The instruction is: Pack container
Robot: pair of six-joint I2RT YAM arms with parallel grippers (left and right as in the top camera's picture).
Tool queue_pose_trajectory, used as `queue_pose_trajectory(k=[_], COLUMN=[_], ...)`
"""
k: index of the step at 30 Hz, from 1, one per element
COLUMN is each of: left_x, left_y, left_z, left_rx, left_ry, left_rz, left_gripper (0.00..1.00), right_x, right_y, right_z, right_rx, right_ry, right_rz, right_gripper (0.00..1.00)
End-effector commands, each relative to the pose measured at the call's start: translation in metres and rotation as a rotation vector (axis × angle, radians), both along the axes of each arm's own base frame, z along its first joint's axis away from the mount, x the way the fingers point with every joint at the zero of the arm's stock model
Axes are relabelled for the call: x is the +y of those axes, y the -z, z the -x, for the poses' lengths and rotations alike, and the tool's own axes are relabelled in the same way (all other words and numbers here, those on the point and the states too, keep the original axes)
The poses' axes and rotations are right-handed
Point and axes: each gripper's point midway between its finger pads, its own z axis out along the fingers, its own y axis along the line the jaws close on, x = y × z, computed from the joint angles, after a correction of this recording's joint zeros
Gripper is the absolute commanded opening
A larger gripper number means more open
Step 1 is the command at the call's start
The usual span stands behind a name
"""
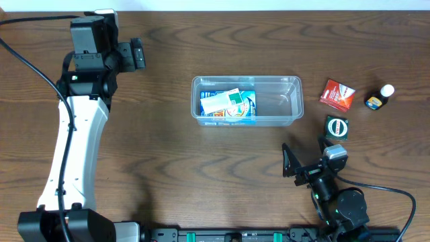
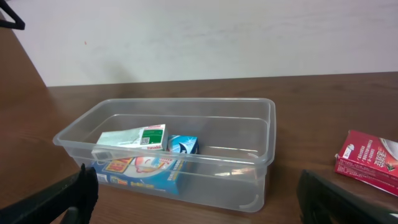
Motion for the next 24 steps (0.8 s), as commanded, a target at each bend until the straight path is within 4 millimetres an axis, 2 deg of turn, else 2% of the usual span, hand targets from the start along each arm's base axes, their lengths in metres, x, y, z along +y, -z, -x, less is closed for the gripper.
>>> queue_pose_trajectory(k=[1, 3, 5, 9, 11, 15, 20, 24], left_x=[0.004, 0.004, 0.004, 0.004, 0.004, 0.004, 0.004, 0.004], left_y=[-0.004, -0.004, -0.004, -0.004, -0.004, -0.004, -0.004, -0.004], left_z=[-0.001, -0.001, -0.001, -0.001, -0.001, -0.001, -0.001, -0.001], left_rx=[-0.010, -0.009, -0.010, -0.010, -0.010, -0.010, -0.010, -0.010], left_ry=[-0.023, -0.023, -0.023, -0.023, -0.023, -0.023, -0.023, -0.023], left_rz=[0.000, 0.000, 0.000, 0.000, 0.000, 0.000, 0.000, 0.000], left_gripper=[0.98, 0.98, 0.98, 0.98, 0.98, 0.98, 0.98, 0.98], right_x=[0.002, -0.002, -0.010, -0.002, -0.016, -0.047, -0.068, -0.077], right_y=[0.002, 0.000, -0.013, -0.043, -0.058, -0.101, -0.136, -0.163], right_z=[0.001, -0.001, -0.004, 0.002, 0.001, 0.005, 0.002, -0.014], right_rx=[0.000, -0.011, -0.062, -0.173, -0.178, -0.212, -0.116, 0.008], right_ry=[-0.007, 0.013, 0.067, 0.012, 0.088, 0.252, 0.351, 0.383], right_rz=[0.011, 0.028, 0.019, 0.066, 0.040, 0.013, 0.084, 0.217], right_gripper=[0.99, 0.99, 0.99, 0.99, 0.99, 0.99, 0.99, 0.99])
